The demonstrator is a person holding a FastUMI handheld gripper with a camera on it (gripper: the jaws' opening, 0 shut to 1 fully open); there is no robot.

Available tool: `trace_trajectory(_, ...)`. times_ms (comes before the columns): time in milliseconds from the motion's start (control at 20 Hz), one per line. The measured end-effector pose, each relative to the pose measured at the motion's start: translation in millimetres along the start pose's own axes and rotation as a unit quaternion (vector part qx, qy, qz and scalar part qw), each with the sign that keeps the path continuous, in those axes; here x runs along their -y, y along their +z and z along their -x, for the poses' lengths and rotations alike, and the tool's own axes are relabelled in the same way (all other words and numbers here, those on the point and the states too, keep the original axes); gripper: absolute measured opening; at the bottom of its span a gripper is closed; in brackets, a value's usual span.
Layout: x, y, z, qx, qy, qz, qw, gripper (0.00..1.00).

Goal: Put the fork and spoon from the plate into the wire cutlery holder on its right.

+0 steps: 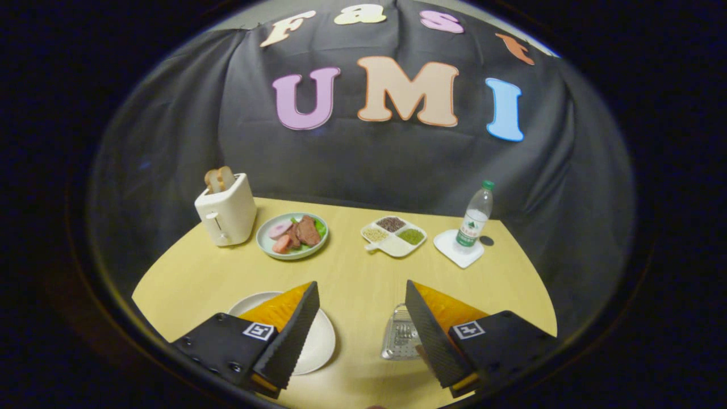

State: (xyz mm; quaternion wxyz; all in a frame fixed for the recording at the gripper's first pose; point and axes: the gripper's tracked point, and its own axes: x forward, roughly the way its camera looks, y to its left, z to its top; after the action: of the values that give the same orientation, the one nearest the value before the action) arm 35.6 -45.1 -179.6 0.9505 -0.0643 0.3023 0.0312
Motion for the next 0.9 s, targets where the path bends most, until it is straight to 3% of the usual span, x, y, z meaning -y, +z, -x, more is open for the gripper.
trace_trajectory(300,-46,-5,-1,0.009,0.023,0.001,1.0,0.97)
trace_trajectory(900,-133,-68,-23,-0.049,0.073,0.003,0.996,0.97)
